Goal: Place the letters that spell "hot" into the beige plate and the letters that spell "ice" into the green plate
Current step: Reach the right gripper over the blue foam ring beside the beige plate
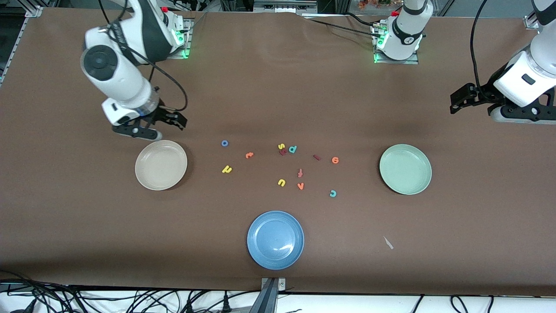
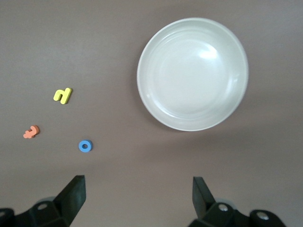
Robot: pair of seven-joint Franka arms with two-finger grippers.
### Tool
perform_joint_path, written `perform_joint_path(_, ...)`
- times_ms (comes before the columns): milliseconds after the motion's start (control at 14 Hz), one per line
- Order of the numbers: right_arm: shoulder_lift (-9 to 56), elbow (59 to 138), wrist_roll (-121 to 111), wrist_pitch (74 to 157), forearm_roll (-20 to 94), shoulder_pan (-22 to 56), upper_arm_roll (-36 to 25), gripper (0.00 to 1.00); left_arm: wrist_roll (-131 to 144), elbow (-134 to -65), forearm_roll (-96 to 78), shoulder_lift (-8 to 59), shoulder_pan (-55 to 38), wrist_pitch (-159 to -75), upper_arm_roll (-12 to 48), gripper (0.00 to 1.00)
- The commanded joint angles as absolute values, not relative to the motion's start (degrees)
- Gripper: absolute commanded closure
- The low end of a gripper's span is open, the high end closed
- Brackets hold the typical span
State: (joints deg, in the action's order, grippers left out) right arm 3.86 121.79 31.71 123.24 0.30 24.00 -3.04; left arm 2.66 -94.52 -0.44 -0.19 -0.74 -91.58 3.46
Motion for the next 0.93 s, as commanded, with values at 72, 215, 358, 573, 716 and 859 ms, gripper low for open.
perform_joint_path(72,10.09,123.31,35.75,131.99,1.14,23.99,1.74,0.00,2.02,-93.69,0.70,0.09,-0.79,-90.88,3.34,0.00)
perform_joint_path(215,13.17,124.10,39.71,137.43,1.06,24.34,3.59,0.00,2.02,-93.69,0.62,0.09,-0.70,-90.88,3.34,0.00)
perform_joint_path(358,15.98,125.41,41.13,143.23,1.05,24.35,4.57,0.00,2.02,-93.69,0.70,0.09,-0.88,-90.88,3.43,0.00)
perform_joint_path(573,20.99,125.51,44.02,149.04,1.05,24.43,6.67,0.00,2.02,-93.69,0.70,0.09,-0.88,-90.88,3.43,0.00)
perform_joint_path(716,23.11,124.98,44.56,150.90,1.05,25.13,6.86,0.00,2.02,-93.69,0.70,0.09,-0.88,-90.88,3.34,0.00)
perform_joint_path(859,24.34,124.28,44.47,151.08,0.79,25.22,6.94,0.00,2.02,-93.69,0.70,0.09,-0.88,-90.88,3.34,0.00)
